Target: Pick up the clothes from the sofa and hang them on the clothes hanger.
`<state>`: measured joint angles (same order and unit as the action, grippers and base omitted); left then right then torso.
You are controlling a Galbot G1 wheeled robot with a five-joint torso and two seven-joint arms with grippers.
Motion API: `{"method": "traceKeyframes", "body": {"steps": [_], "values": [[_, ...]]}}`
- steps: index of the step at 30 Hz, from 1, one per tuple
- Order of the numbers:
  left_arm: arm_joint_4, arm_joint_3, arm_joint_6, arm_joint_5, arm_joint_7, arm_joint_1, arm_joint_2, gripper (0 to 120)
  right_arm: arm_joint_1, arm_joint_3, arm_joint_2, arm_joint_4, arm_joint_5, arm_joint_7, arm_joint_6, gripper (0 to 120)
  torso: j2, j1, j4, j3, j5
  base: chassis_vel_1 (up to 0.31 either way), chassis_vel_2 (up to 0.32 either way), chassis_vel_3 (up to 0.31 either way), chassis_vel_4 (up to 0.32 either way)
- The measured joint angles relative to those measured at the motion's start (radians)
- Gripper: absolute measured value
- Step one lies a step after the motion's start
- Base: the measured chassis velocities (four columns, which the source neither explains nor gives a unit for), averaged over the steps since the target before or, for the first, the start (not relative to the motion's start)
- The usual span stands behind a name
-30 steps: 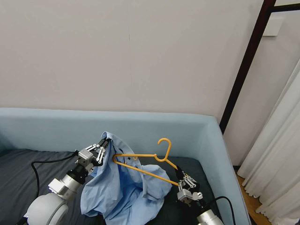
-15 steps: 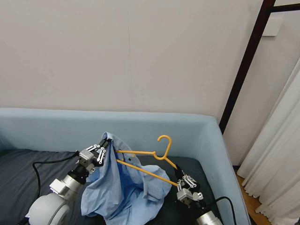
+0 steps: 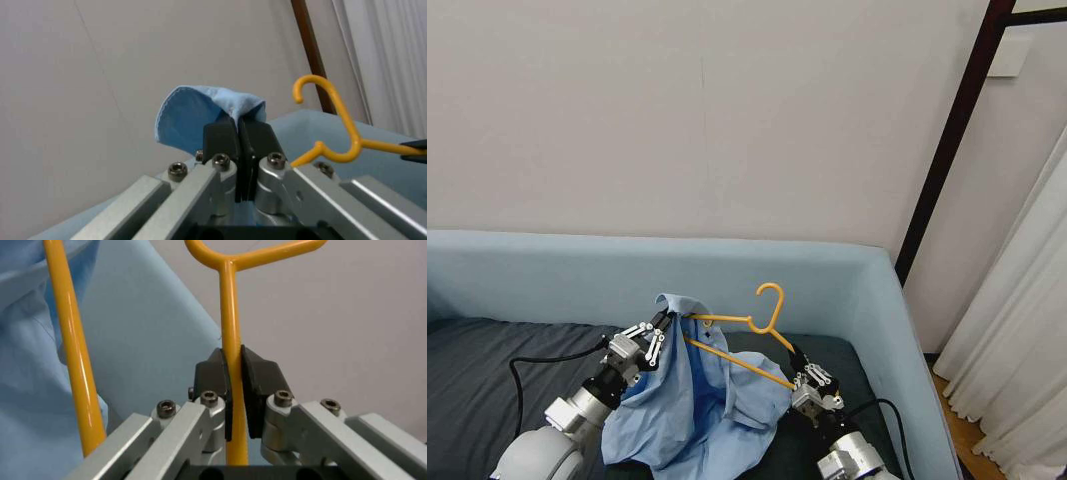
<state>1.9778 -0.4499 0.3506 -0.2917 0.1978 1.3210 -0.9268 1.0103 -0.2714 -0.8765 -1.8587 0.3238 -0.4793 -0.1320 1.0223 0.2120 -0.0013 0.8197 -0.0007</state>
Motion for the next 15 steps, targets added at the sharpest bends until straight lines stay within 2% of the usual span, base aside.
{"method": "traceKeyframes", "body": {"steps": [10,13,15], "values": [[0.0,0.009,0.017,0.022,0.046,0.017,-0.022,0,-0.085,-0.064,-0.012,0.091,0.044,0.019,0.002,4,0.0,0.0,0.0,0.0,0.0,0.0,0.0,0.0,0.0],[0.004,0.01,0.028,0.022,0.07,0.019,-0.022,0,-0.118,-0.063,-0.023,0.151,0.106,0.065,0.139,4,0.0,0.0,-0.0002,0.0,-0.0001,0.0,0.0,0.0,0.0],[0.004,0.01,0.03,0.022,0.073,0.02,-0.022,0,-0.124,-0.06,-0.027,0.164,0.115,0.074,0.173,4,0.0,0.0,-0.0001,0.0,-0.0001,0.0,0.0,0.0,0.0]]}}
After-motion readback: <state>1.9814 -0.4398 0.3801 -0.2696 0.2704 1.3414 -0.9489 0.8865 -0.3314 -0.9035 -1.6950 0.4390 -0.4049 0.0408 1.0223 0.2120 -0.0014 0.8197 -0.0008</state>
